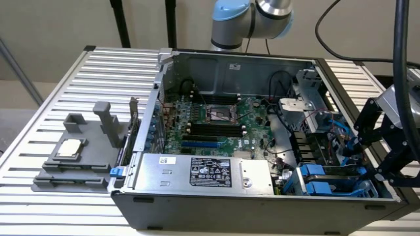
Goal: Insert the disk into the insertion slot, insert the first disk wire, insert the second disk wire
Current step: 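Insert the first disk wire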
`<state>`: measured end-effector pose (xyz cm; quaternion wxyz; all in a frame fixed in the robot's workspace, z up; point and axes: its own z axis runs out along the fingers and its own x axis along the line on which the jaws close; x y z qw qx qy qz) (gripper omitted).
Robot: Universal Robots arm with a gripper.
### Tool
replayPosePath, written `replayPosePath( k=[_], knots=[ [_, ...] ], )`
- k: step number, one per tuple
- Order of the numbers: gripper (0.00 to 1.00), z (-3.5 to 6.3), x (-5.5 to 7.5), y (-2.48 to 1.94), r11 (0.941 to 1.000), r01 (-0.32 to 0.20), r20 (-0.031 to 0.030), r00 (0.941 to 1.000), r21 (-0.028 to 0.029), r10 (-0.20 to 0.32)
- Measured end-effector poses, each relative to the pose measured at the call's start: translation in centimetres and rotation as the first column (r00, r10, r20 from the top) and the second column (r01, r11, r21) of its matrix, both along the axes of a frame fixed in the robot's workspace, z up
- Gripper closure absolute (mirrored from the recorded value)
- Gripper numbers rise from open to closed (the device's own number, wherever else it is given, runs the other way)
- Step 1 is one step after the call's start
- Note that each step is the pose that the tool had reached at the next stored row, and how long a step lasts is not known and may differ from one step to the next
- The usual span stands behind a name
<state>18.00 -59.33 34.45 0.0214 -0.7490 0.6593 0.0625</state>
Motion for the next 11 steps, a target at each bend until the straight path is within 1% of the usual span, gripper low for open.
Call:
replayPosePath(
  k=[2,3,7,9,11],
  knots=[
    [0.49,-0.01,0.04,0.0,1.0,-0.004,-0.0038,1.0,0.0032,0.004],
    [0.49,-0.01,0.09,0.0,1.0,-0.005,-0.0047,1.0,0.0044,0.005],
    [0.49,-0.02,0.51,0.01,0.9999,-0.01,-0.0084,0.9999,0.0062,0.01],
    [0.49,-0.05,0.73,0.01,0.9999,-0.012,-0.0132,0.9998,0.0063,0.012],
    [0.49,-0.07,0.86,0.01,0.9999,-0.014,-0.0196,0.9997,0.0065,0.014]
  ],
)
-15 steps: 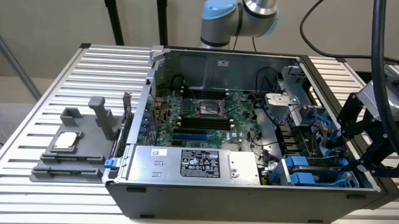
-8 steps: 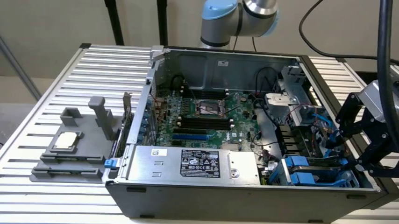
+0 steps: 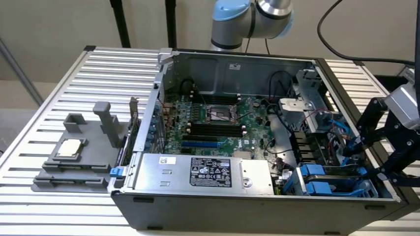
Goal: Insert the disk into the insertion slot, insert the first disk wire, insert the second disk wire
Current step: 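Insert the first disk wire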
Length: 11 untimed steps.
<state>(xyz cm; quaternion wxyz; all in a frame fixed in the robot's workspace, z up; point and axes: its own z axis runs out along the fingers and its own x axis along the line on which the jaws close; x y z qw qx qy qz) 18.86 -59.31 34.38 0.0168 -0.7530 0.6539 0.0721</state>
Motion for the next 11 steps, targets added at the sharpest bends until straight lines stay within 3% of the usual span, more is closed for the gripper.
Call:
replayPosePath(
  k=[3,6,9,11],
  knots=[
    [0.51,-0.01,0.02,0.0,1.0,-0.003,-0.0123,0.9999,0.0001,0.003],
    [0.65,-0.01,0.03,0.01,1.0,-0.005,-0.0263,0.9996,0.0001,0.005],
    [0.65,-0.01,0.06,0.01,1.0,-0.007,-0.0374,0.9993,0.0001,0.007],
    [0.65,-0.01,0.14,0.01,1.0,-0.008,-0.0417,0.9991,0.0004,0.008]
  ],
)
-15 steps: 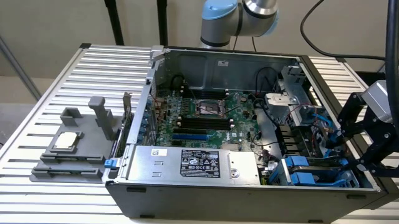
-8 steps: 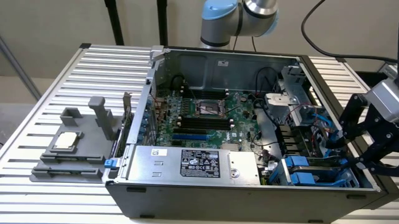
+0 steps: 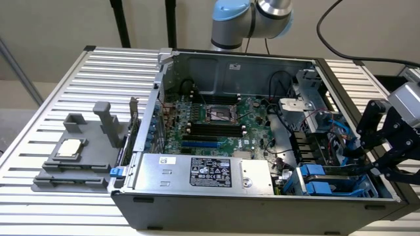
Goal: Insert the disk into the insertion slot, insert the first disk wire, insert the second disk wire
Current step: 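Insert the first disk wire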
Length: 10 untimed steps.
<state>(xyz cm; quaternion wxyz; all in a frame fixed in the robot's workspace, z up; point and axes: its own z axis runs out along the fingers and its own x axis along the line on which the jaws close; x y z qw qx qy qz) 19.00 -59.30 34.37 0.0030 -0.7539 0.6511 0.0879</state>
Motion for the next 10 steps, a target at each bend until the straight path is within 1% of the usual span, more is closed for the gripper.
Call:
replayPosePath(
  k=[2,10],
  knots=[
    [0.65,0.0,0.1,0.01,1.0,-0.001,-0.0028,1.0,0.0008,0.001],
    [0.65,0.0,0.58,0.1,1.0,-0.004,-0.0113,0.9999,0.0068,0.004]
  ],
)
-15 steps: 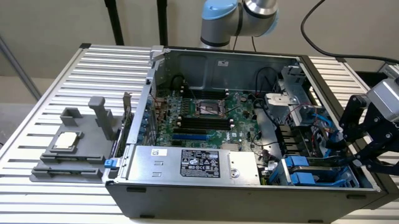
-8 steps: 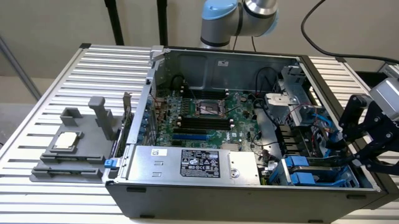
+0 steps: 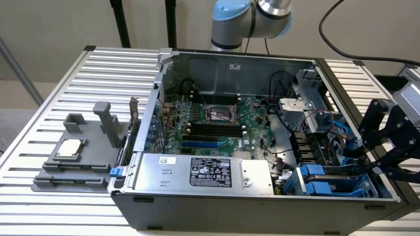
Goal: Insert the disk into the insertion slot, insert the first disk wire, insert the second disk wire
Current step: 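Insert the first disk wire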
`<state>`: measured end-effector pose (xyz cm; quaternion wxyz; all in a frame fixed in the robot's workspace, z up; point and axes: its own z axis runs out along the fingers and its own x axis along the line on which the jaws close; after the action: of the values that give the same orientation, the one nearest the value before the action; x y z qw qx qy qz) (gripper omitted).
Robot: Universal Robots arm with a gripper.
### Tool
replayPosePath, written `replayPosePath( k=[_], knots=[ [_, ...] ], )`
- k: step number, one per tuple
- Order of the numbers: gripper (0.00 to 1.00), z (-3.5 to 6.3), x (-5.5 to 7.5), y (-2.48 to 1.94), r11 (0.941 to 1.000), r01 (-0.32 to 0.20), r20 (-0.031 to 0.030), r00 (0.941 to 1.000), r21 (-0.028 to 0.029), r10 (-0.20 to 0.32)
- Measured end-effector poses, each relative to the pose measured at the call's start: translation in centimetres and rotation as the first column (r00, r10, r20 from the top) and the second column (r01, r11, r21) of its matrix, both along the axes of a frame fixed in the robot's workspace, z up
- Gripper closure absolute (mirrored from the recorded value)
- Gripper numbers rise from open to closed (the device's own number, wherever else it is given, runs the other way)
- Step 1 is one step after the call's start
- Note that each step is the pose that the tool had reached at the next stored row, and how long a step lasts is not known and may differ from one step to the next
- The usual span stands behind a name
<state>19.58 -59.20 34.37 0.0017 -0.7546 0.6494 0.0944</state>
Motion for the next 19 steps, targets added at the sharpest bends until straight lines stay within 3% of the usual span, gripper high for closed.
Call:
replayPosePath(
  k=[5,7,8,12,14,16,19],
  knots=[
    [0.65,0.0,0.12,0.02,1.0,-0.002,-0.0069,1.0,0.0025,0.002],
    [0.67,-0.01,0.15,0.03,1.0,-0.003,-0.0099,0.9999,0.0031,0.003],
    [0.74,0.0,0.16,0.03,1.0,-0.004,-0.0112,0.9999,0.0032,0.004],
    [0.74,0.0,0.19,0.03,1.0,-0.006,-0.0162,0.9999,0.004,0.006],
    [0.74,0.0,0.19,0.03,1.0,-0.007,-0.018,0.9998,0.0045,0.008],
    [0.83,0.01,0.2,0.03,0.9999,-0.009,-0.0191,0.9998,0.0051,0.009],
    [0.84,0.0,0.2,0.03,0.9999,-0.011,-0.0205,0.9997,0.0059,0.011]
  ],
)
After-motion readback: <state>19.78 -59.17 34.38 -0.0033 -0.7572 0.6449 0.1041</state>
